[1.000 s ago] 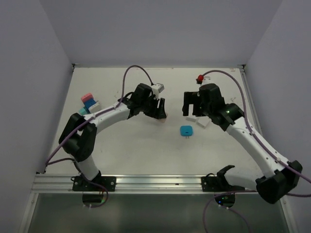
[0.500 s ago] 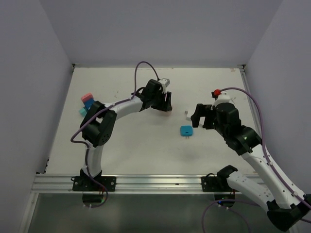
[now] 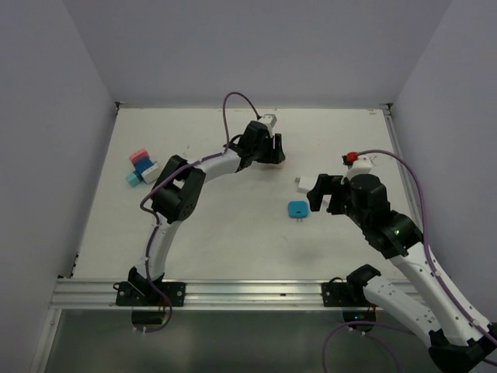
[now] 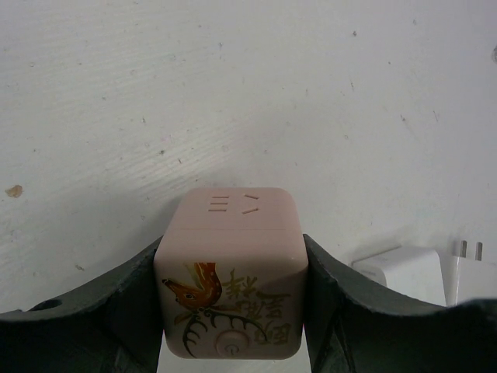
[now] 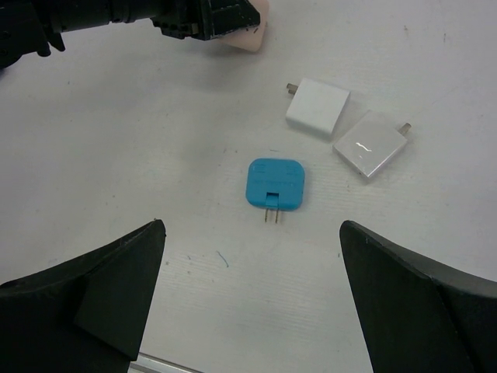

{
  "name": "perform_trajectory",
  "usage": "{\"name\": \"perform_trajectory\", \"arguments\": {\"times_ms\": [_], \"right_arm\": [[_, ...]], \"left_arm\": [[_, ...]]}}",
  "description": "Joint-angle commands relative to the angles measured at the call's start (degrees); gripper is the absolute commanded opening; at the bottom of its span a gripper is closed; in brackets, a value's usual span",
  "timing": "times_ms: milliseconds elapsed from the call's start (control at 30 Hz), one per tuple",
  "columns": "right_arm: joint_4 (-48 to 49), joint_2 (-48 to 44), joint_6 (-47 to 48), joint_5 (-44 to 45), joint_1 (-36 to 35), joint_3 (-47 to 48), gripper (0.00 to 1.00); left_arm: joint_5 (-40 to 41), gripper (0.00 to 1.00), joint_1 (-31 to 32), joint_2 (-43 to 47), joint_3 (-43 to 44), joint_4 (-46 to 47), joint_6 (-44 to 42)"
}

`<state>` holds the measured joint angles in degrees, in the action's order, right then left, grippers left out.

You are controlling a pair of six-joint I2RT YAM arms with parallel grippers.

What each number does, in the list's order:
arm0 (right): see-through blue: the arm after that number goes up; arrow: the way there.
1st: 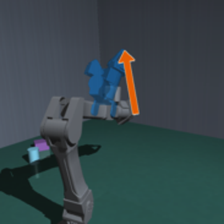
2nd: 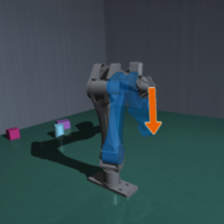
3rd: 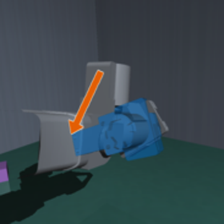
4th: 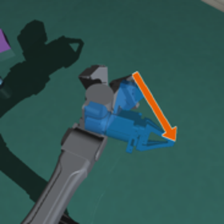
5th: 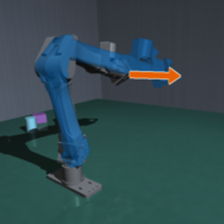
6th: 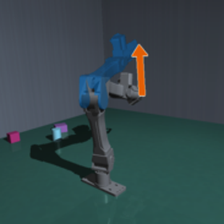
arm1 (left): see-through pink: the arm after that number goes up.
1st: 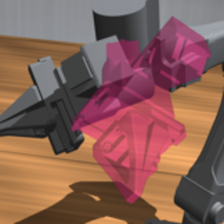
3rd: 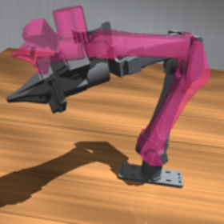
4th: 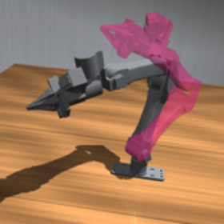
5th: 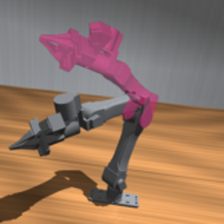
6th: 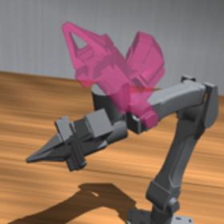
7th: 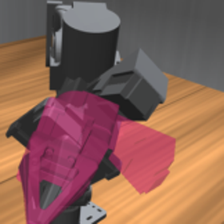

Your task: Pull the plug off the socket

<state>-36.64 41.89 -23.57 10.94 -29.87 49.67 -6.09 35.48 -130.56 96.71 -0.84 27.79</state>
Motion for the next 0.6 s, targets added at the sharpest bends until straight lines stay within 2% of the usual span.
{"name": "perform_trajectory", "arguments": {"times_ms": [0,133,267,400,500,567], "right_arm": [[-1.5,-1.6,0.1,0.6,0.1,-0.4,0.99],[-1.9,-2.1,0.4,1.0,0.1,-0.7,0.99],[-1.2,-2.1,0.3,0.3,0.2,-1.0,0.99],[-0.5,-1.6,0.2,-0.5,0.1,-0.8,0.99],[-0.6,-1.5,0.2,-0.8,0.1,-0.7,0.99],[-0.7,-1.8,0.4,-0.9,0.2,-0.6,0.99]], "left_arm": [[1.9,0.63,-0.3,-1.4,2.2,3.2,1.9],[1.5,0.68,-0.3,-0.5,0.8,4.1,2.5],[1.4,0.80,-0.4,1.7,-2.0,5.4,3.0],[1.9,0.82,-0.5,4.7,-4.9,6.6,3.7],[2.4,0.91,-0.7,7.4,-6.4,7.1,4.0],[3.0,0.93,-0.9,9.6,-7.1,6.6,3.9]]}}
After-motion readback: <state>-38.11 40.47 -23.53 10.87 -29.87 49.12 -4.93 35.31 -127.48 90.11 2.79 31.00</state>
